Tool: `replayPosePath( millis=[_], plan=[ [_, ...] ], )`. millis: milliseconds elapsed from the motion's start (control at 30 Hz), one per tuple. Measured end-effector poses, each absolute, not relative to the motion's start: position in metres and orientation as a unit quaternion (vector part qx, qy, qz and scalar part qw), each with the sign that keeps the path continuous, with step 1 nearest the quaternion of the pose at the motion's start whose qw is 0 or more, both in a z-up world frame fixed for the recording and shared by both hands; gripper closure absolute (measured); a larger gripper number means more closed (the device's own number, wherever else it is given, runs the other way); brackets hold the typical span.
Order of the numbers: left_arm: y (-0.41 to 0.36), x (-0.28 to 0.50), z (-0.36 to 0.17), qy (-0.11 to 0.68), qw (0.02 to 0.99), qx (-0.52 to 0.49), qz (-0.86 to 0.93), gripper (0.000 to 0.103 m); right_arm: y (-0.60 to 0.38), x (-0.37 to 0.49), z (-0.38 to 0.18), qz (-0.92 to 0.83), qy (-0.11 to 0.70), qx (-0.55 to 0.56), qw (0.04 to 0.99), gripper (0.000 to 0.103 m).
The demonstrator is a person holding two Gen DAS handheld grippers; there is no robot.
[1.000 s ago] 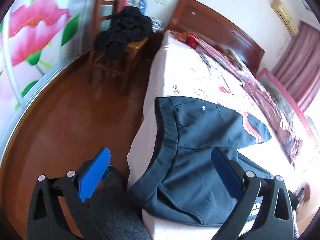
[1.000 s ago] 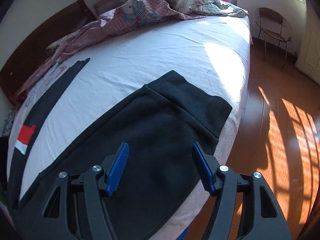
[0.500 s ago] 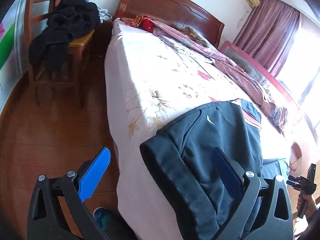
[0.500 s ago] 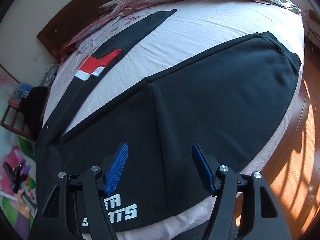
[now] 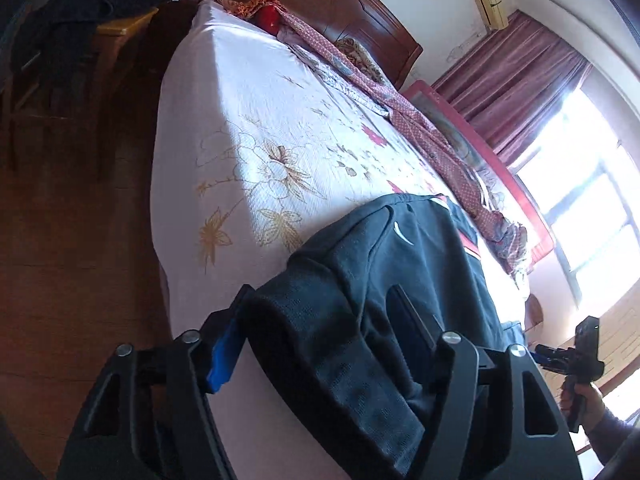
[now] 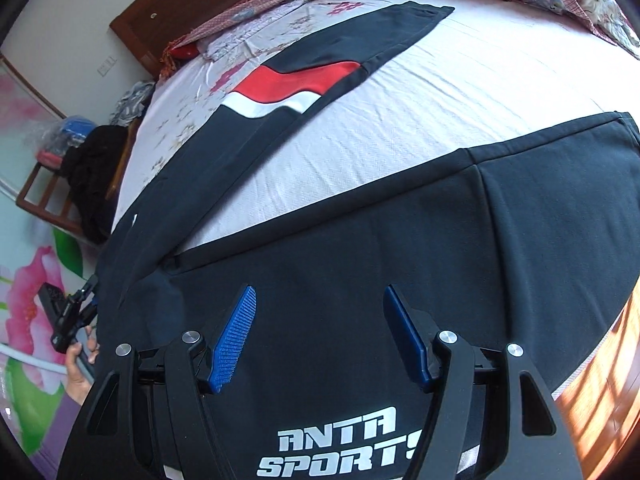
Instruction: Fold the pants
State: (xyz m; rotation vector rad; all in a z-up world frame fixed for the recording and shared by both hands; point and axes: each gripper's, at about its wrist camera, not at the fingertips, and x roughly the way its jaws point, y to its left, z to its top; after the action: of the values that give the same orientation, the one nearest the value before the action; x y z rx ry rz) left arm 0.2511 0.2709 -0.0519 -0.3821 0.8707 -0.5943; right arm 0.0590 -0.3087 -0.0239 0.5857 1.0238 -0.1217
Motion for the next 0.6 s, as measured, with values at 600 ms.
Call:
replayPosePath(
  millis=[600],
  plan=[
    [0.181,0.097,0.081,0.225,0.925,0.041,-0.303,0.092,-0.343,0.253,0.032,-0.039,0.451,0.396,0.799,0.018]
  ],
)
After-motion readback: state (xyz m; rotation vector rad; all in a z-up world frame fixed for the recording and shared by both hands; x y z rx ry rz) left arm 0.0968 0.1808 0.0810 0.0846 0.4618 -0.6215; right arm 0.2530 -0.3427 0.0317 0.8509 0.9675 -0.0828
